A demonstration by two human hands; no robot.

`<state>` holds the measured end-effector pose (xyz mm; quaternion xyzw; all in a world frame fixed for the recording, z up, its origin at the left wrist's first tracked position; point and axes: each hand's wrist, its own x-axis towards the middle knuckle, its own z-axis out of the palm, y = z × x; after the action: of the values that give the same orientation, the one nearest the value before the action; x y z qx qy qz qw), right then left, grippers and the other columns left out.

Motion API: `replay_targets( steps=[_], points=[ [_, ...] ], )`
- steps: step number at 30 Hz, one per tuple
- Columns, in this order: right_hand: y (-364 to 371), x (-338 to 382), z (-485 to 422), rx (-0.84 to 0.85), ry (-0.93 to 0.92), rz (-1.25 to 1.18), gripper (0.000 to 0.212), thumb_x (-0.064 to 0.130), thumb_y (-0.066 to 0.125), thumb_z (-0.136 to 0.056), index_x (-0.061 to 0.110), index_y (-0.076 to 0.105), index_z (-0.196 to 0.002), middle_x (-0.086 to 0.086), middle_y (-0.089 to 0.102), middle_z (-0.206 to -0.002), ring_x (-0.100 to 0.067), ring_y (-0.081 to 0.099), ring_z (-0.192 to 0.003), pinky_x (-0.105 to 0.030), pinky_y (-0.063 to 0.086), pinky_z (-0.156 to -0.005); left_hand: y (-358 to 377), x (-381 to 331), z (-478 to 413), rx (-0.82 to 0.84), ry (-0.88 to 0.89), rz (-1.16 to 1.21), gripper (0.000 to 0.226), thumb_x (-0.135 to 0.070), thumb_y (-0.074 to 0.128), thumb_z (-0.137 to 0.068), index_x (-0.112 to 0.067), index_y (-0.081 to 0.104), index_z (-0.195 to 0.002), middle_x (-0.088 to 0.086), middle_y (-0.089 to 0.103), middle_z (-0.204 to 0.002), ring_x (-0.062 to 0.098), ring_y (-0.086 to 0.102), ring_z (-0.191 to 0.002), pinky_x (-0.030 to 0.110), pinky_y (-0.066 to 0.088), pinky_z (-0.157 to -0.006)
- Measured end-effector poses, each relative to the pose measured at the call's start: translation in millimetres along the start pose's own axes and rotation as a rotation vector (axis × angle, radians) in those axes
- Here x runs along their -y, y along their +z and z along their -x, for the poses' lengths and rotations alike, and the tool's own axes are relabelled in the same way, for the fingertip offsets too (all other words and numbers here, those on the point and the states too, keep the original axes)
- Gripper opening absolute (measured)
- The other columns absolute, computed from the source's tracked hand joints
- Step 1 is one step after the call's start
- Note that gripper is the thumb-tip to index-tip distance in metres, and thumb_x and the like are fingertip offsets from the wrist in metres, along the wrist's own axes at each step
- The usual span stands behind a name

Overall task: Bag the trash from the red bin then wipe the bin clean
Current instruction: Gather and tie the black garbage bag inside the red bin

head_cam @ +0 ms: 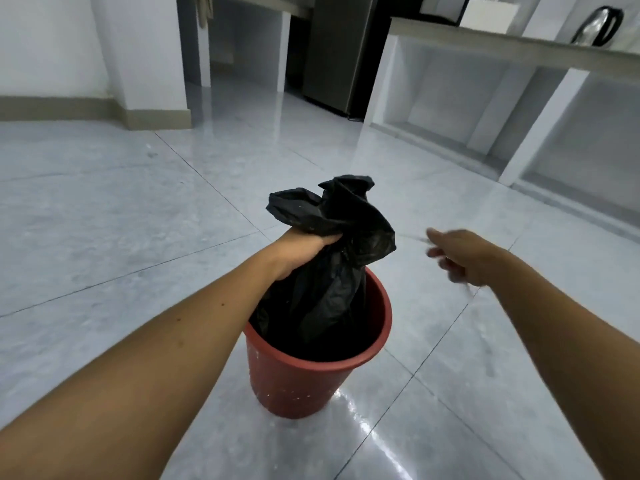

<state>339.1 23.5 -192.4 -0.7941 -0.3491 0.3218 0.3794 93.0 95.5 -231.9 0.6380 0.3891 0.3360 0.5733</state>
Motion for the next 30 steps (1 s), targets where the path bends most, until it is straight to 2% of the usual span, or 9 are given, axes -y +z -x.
replay_targets(
  steps=[3, 6, 10, 13, 16, 18, 22, 26, 30],
  points=[
    [38, 25, 16, 0.062, -0.156, -0.074, 0.013, 0.016, 0.047, -0.098, 0.016, 0.059, -0.092, 0.004, 0.059, -0.07, -0.01, 0.041, -0.048, -0.01, 0.021, -0.033, -1, -3, 2, -0.036, -0.008, -0.022, 0.011, -0.028, 0.073, -0.078, -0.031, 0.065, -0.084, -0.01, 0.068, -0.093, 0.009, 0.064, -0.088, 0.025, 0.048, -0.079],
    [81, 14, 29, 0.2, -0.203, -0.215, 0.03, -0.002, 0.039, -0.092, 0.016, 0.054, -0.075, 0.004, 0.053, -0.047, -0.008, 0.047, -0.037, -0.015, 0.026, -0.036, -1, -8, 6, -0.049, 0.061, -0.088, 0.011, -0.027, 0.07, -0.081, -0.034, 0.062, -0.082, -0.014, 0.063, -0.089, 0.002, 0.059, -0.083, 0.02, 0.047, -0.071],
    [99, 2, 33, 0.354, -0.272, -0.238, 0.029, 0.002, 0.047, -0.095, 0.02, 0.06, -0.076, 0.001, 0.066, -0.069, -0.01, 0.064, -0.06, -0.022, 0.052, -0.054, -4, -11, 8, -0.022, 0.089, -0.294, 0.021, -0.019, 0.057, -0.09, -0.031, 0.055, -0.073, -0.014, 0.055, -0.08, -0.004, 0.05, -0.072, 0.01, 0.043, -0.058],
    [91, 2, 30, 0.522, -0.245, -0.2, 0.033, -0.017, 0.041, -0.086, 0.009, 0.059, -0.075, -0.006, 0.066, -0.071, -0.018, 0.063, -0.063, -0.022, 0.053, -0.056, -5, -15, 8, -0.048, 0.196, -0.528, 0.022, -0.014, 0.053, -0.09, -0.025, 0.049, -0.072, -0.001, 0.06, -0.089, 0.008, 0.053, -0.082, 0.018, 0.042, -0.075],
    [81, 3, 34, 0.796, -0.167, -0.285, 0.033, -0.021, 0.044, -0.076, 0.002, 0.066, -0.082, -0.01, 0.073, -0.073, -0.02, 0.071, -0.063, -0.024, 0.057, -0.058, -6, -17, 1, -0.145, 0.308, -0.728, 0.014, -0.033, 0.051, -0.08, -0.021, 0.053, -0.073, 0.01, 0.068, -0.098, 0.026, 0.061, -0.095, 0.033, 0.05, -0.085],
    [76, 5, 36, 0.876, -0.163, -0.317, 0.03, -0.013, 0.057, -0.074, 0.003, 0.07, -0.096, -0.012, 0.076, -0.091, -0.023, 0.075, -0.081, -0.028, 0.06, -0.07, -2, -17, -3, -0.159, 0.226, -0.885, 0.039, -0.052, 0.042, -0.076, -0.024, 0.062, -0.095, 0.007, 0.067, -0.11, 0.029, 0.061, -0.102, 0.038, 0.05, -0.089],
    [93, 16, 30, 0.52, -0.262, -0.216, 0.027, 0.004, 0.07, -0.083, 0.004, 0.068, -0.11, -0.018, 0.072, -0.11, -0.03, 0.071, -0.1, -0.04, 0.055, -0.092, -10, -7, -8, -0.18, 0.086, -1.137, 0.051, -0.053, 0.031, -0.085, -0.025, 0.056, -0.119, 0.009, 0.061, -0.124, 0.031, 0.057, -0.109, 0.038, 0.039, -0.089],
    [104, 24, 23, 0.115, -0.353, 0.235, 0.011, 0.016, 0.062, -0.085, 0.014, 0.059, -0.075, -0.017, 0.06, -0.085, -0.029, 0.056, -0.075, -0.034, 0.044, -0.067, -20, -6, -10, -0.246, 0.16, -1.215, 0.07, -0.073, 0.024, -0.083, -0.023, 0.057, -0.119, 0.007, 0.068, -0.113, 0.029, 0.061, -0.104, 0.037, 0.041, -0.084],
    [102, 27, 24, -0.065, -0.238, 0.724, 0.032, 0.042, 0.051, -0.086, 0.01, 0.054, -0.088, -0.013, 0.057, -0.091, -0.034, 0.055, -0.083, -0.033, 0.042, -0.069, -35, -12, -6, -0.134, 0.026, -1.232, 0.082, -0.075, 0.024, -0.082, -0.017, 0.033, -0.139, 0.009, 0.059, -0.128, 0.033, 0.055, -0.116, 0.038, 0.041, -0.084]
  ],
)
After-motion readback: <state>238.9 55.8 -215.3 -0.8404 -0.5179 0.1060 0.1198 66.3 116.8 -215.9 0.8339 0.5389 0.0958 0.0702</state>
